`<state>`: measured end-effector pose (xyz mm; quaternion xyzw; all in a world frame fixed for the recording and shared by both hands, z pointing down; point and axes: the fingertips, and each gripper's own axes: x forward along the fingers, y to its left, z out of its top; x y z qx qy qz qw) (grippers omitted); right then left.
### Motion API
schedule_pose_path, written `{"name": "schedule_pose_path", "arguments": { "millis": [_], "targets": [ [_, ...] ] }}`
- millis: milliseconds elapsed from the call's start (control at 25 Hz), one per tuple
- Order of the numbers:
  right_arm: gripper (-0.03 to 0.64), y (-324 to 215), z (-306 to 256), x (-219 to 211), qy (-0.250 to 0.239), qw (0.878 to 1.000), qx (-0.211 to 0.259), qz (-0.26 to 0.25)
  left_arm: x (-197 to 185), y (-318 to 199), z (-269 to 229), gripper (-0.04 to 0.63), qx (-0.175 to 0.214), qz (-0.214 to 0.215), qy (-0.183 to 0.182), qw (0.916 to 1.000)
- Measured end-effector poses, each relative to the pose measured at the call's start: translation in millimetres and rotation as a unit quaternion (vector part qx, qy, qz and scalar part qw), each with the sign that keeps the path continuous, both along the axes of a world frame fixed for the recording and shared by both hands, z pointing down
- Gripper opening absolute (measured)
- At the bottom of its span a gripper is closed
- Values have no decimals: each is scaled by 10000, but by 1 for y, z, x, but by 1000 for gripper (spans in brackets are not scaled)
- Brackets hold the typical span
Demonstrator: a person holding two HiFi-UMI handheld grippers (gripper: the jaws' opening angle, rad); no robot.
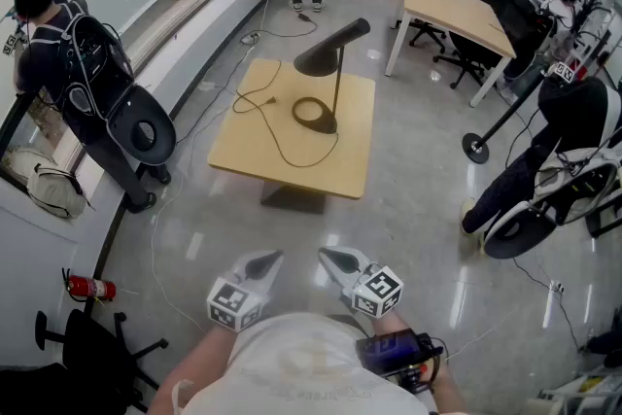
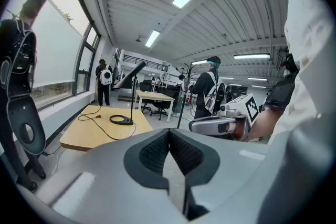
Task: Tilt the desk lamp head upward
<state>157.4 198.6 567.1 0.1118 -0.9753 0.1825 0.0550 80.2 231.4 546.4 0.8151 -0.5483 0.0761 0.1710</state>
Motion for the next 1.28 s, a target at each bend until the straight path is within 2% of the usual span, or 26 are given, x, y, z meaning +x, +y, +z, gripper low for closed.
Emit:
{"name": "schedule_pose_path", "arguments": {
  "millis": [240, 560, 840, 1280],
  "targets": [
    [11, -12, 0, 8, 60, 9998, 111, 173, 10, -6, 5, 2, 9, 17, 3, 10000],
    [12, -27, -4, 6, -146, 9993, 80, 327, 8, -15, 10, 2, -71, -22, 15, 10000],
    [11, -44, 7, 8, -42, 9995, -58, 308, 12, -29, 10, 2, -109, -119, 43, 9999],
    [12, -70, 20, 0, 91, 9999, 57, 56, 6, -50, 14, 2, -114, -341, -95, 9993]
  ]
}}
